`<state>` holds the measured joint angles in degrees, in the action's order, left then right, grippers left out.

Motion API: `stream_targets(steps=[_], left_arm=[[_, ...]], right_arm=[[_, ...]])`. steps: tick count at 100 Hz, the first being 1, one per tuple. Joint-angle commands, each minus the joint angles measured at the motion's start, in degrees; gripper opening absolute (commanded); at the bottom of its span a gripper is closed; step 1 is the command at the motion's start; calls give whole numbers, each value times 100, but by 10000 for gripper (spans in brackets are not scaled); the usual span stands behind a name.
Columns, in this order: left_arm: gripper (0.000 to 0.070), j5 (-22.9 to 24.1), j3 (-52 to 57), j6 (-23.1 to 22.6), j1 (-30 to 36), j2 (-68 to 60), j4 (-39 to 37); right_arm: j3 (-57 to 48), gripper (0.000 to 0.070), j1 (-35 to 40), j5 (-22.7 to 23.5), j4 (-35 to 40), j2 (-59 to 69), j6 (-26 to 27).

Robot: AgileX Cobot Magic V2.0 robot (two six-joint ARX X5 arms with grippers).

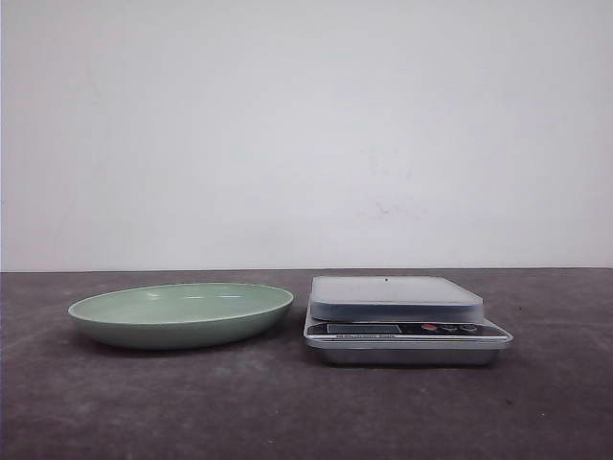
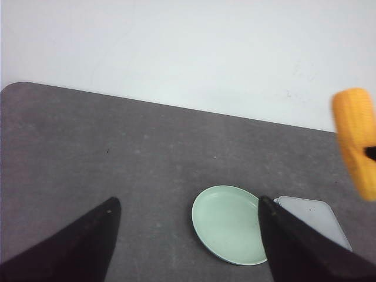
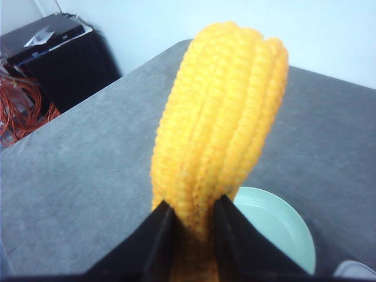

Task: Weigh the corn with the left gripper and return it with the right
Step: 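Lift the corn with the right gripper and carry it over the plate, then lower the corn onto the plate and open the right gripper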

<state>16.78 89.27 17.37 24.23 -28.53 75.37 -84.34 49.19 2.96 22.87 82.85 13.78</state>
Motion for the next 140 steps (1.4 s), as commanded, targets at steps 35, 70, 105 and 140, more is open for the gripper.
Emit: stream_targets(steps=[35,70,105,140], left_arm=[[421,37,87,-2,4,-13,-39],[421,37,87,-2,4,-13,7],[421,146,87,-22,4,-13,129],[421,146,87,-22,4,-13,136]], right_arm=[[-1110,0,-2,-291,77,2175,260],[-1110,0,-195,-343,446,3239,396],[-1110,0,-212,-341,516,3742,380],[-1110,223,-229,-343,378,3753,382]])
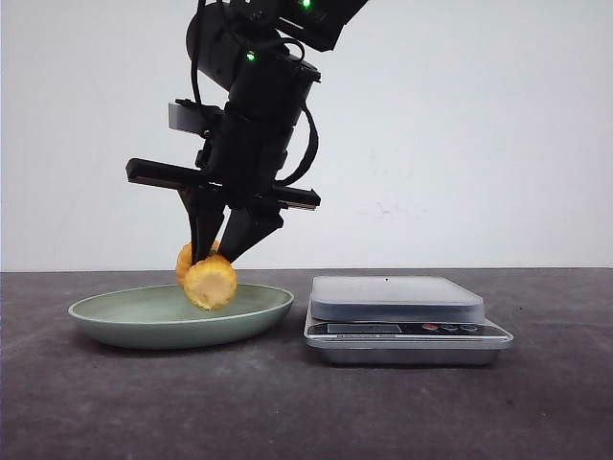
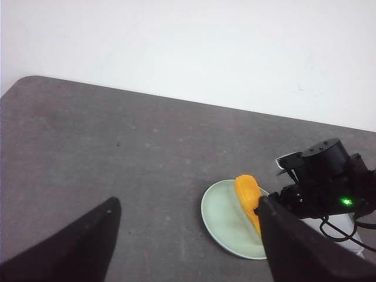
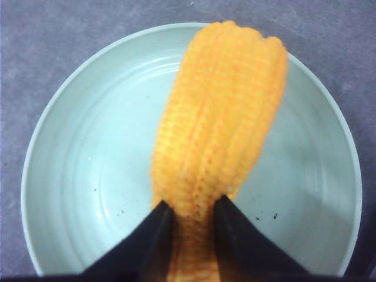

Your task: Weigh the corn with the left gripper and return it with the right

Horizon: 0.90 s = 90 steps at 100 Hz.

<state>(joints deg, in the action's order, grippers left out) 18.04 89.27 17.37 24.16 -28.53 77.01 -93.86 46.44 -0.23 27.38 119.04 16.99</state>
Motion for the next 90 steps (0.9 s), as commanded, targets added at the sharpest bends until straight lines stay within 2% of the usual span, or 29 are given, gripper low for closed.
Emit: stream_targets(steps=[1,4,10,37,49,67,90], left_arm=[[421,20,87,-22,11,-13,-28],[421,20,87,-22,11,-13,-28],[421,20,87,-22,11,-13,-28],[421,20,87,-24,11,-13,-28],[422,20,87,-24,11,-13,-28],[421,20,87,-24,11,-13,-28],[421,57,87,-92,11,-13,-31]], right_arm=[[-157,242,46,-24,-72,133,59],[-157,302,46,-24,-74,133,61],[-157,353,46,-24,-72,133,59],[-186,364,24,-24,-166,76,46],[-267,447,-59,-20,-90,-48,-33],[-431,447,-210,-28,306,-468,-433],[-442,445,-608,46,957,-1609,-863]])
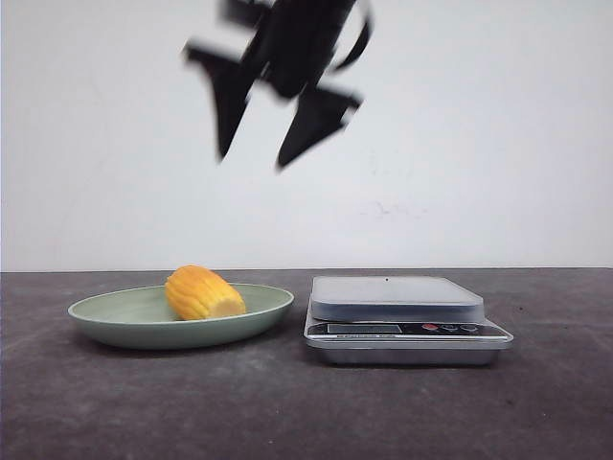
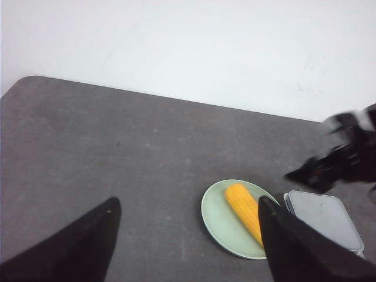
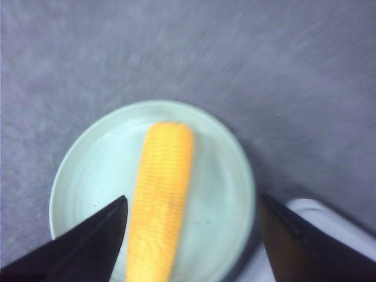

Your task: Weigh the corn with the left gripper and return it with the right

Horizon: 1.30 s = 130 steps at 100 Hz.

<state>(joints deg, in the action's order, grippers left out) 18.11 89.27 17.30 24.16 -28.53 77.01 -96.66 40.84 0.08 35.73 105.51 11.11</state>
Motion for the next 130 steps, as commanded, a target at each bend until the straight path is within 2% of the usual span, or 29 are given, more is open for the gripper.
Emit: stream_targets(steps=[1,31,62,79,102,118,130], left_arm=[[421,52,87,-85,11,-13,-31],[421,46,87,-166,11,-13,-190],[422,44,87,-188,11,-13,-190],[422,28,87,-188,13,-13,-201],[422,2,87,-188,13,-13,-186],[422,-20,87,-188,13,-13,-155],[422,-81,87,-184,13,-13,-157]], right_arm=[[-162,445,-66,20,151,-317,-297],[-162,441,-522,142,964,-2413,-968],[-162,440,-774,111,1646,-4758,-1342],[-162,440,-772,-566,2061,-5742,-1637],[-162,439,-789,-1307,2430,-6747,-1602],[-162,439,-1060,-1394,2765,-6996,-1438],[-160,439,-1384,-1086,2964,-7016,-1379]])
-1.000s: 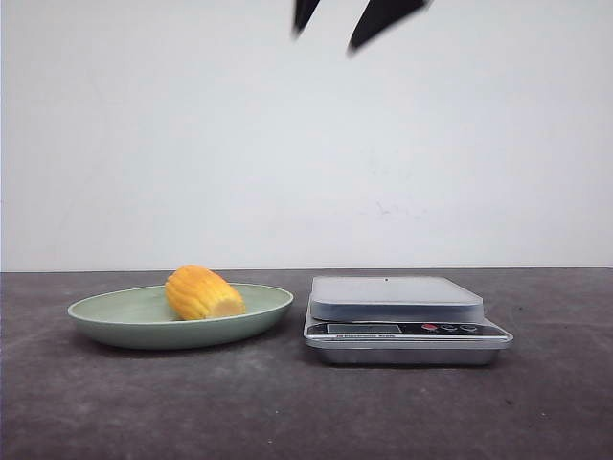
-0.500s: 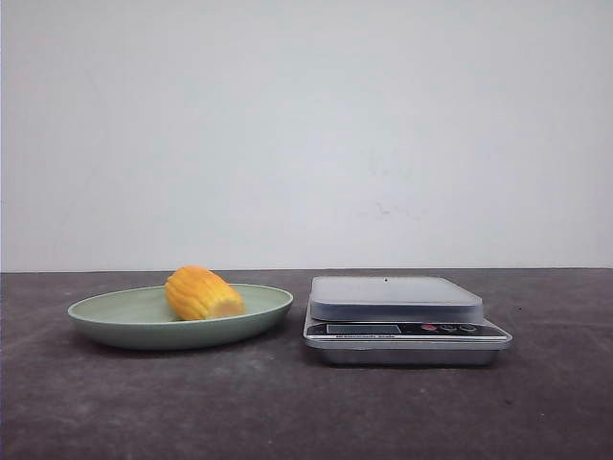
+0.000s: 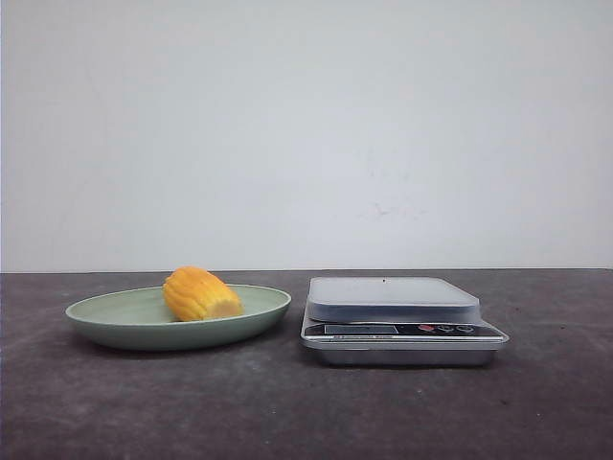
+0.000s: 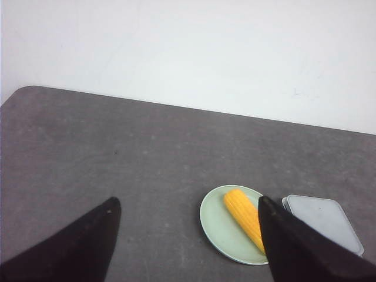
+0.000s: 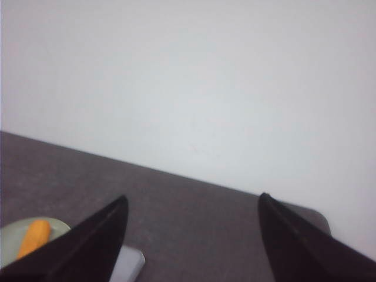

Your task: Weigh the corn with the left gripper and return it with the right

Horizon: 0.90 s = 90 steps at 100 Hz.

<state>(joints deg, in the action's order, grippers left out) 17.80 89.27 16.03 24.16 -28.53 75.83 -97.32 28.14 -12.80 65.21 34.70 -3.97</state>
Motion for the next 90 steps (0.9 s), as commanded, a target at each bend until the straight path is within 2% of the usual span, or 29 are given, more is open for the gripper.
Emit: stream_targets(steps=[1,12,21,25,29,34,39,43,70,90], left_arm=[[421,-52,87,-57,13,-13,-39],[422,-96,87,-57,13,-13,-20],[421,-120,83,-55,11,-13,2],[421,-131,74,-42,11,-13,-4],[408,-133,72,-37,11,-13,-2],[309,-133,70,-39,11,-13,11],[155,-133,68,-59,13,-13,4],[3,-133,68,-87,11,-13,0],[12,-131,68,-144,11,-13,-42],[15,-131,68,-146,11,-13,-57]], right_arm=[[-94,439,-129,229,20,66,138],[-94,437,-490,848,39,66,304],[-94,357,-732,1217,39,66,402],[-94,285,-800,1366,39,66,448],[-94,173,-859,1469,44,66,522],[-94,0,-916,1561,48,66,533],[-94,4,-955,1582,48,66,562],[-94,4,-968,1578,48,66,592],[-94,4,-968,1598,94,66,826],[-96,4,-964,1582,87,66,809]])
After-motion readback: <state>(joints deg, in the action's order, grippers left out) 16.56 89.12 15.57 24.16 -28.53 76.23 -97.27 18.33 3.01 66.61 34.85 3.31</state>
